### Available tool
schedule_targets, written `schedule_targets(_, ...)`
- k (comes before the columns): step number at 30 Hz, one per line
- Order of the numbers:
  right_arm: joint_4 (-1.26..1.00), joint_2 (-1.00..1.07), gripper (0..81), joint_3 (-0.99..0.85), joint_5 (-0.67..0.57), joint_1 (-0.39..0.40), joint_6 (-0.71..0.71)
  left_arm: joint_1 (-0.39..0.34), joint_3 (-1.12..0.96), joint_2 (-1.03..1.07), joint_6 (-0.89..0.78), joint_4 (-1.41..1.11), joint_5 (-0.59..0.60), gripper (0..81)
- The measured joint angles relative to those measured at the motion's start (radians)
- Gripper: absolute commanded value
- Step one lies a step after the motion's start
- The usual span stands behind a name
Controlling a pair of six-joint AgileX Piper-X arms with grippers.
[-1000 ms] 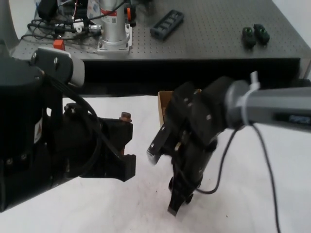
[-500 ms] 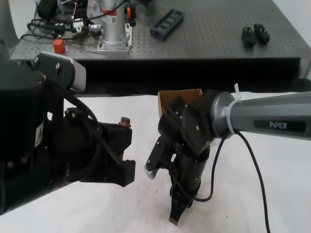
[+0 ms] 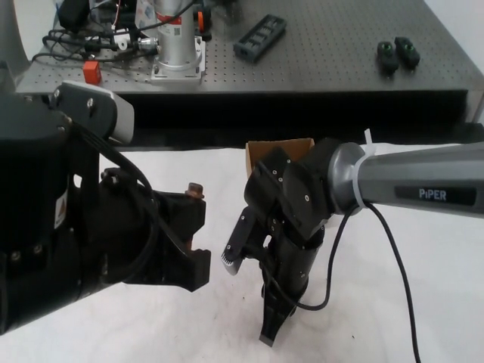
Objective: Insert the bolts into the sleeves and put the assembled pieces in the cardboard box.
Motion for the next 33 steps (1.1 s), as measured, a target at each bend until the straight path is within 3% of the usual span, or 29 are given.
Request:
schedule_targets(5, 0.0, 0.0, 1.8, 0.0, -0.001, 0.0, 0.014, 0.0, 0.0, 0.0, 0.0, 0.0, 0.015, 0.6)
schedule_targets(9, 0.014, 0.0, 28.8, 0.0, -0.005, 0.0, 0.048, 0.0, 0.0, 0.0, 0.0, 0.0, 0.015, 0.6)
schedule_targets(11, 0.028, 0.0, 34.2, 0.0, -0.004, 0.0, 0.056, 0.0, 0.0, 0.0, 0.0, 0.0, 0.017, 0.6)
schedule_targets(18, 0.039, 0.0, 14.2, 0.0, -0.006, 0.0, 0.06, 0.0, 0.0, 0.0, -0.007, 0.0, 0.017, 0.6)
schedule_targets(25, 0.042, 0.012, 6.2, -0.006, -0.006, 0.0, 0.06, 0.0, 0.0, 0.0, -0.007, 0.0, 0.017, 0.6)
schedule_targets(27, 0.042, 0.014, 0.4, -0.005, -0.002, 0.0, 0.06, 0.0, 0.0, 0.0, -0.007, 0.0, 0.017, 0.6)
schedule_targets(33, 0.011, -0.012, 2.9, 0.0, -0.002, -0.023, 0.095, 0.0, 0.0, 0.0, -0.02, 0.0, 0.033, 0.6)
